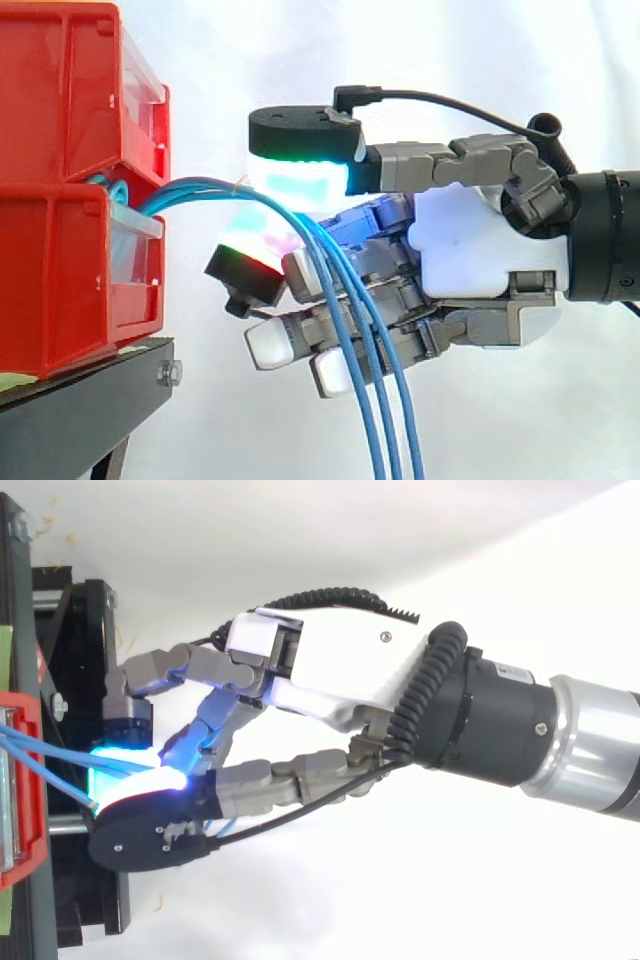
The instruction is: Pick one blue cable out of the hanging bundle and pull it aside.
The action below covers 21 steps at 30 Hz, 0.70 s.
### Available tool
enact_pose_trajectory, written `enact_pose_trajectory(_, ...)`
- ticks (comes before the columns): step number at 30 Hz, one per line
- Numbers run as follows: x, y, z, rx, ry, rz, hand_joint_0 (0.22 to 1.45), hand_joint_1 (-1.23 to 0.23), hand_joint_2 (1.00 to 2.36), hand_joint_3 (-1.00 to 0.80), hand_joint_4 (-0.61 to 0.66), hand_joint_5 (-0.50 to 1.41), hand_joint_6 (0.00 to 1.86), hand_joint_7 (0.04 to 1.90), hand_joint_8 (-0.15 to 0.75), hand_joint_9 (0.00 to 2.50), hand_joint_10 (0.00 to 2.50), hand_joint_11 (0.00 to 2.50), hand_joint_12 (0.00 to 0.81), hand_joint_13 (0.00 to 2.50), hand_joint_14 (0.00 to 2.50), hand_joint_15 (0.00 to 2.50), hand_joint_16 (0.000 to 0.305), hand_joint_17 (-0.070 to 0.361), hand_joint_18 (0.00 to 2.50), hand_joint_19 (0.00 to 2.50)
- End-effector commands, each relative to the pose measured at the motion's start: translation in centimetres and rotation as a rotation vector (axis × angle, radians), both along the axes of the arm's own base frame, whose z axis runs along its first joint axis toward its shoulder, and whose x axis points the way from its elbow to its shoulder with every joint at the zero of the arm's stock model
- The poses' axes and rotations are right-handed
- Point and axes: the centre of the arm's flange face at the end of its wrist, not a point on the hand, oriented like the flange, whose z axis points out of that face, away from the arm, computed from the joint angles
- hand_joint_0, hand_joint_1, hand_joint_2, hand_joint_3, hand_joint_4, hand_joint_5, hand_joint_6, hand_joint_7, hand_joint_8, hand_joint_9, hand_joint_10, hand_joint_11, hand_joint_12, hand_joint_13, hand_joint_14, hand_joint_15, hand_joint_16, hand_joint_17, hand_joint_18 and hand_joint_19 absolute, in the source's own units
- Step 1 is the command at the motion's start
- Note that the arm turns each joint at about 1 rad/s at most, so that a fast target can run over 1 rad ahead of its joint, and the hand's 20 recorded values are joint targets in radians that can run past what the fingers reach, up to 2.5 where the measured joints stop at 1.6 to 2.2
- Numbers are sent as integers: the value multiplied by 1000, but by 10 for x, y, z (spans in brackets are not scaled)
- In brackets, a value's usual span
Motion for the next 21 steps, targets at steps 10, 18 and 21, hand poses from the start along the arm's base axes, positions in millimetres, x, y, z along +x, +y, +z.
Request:
enact_pose_trajectory(10,-10,-12,12,-11,56,-9,735,-929,1000,-500,283,-151,908,1561,349,1017,14,715,411,944,19,482,55,123,932,572)
enact_pose_trajectory(18,-18,-17,20,-20,98,-9,486,-670,1000,-500,326,-131,882,1415,384,1040,14,668,455,938,17,492,61,137,949,633)
enact_pose_trajectory(21,-18,-17,21,-22,101,-8,524,-526,1000,-500,324,-131,868,1440,377,1035,13,646,448,927,16,493,59,133,920,661)
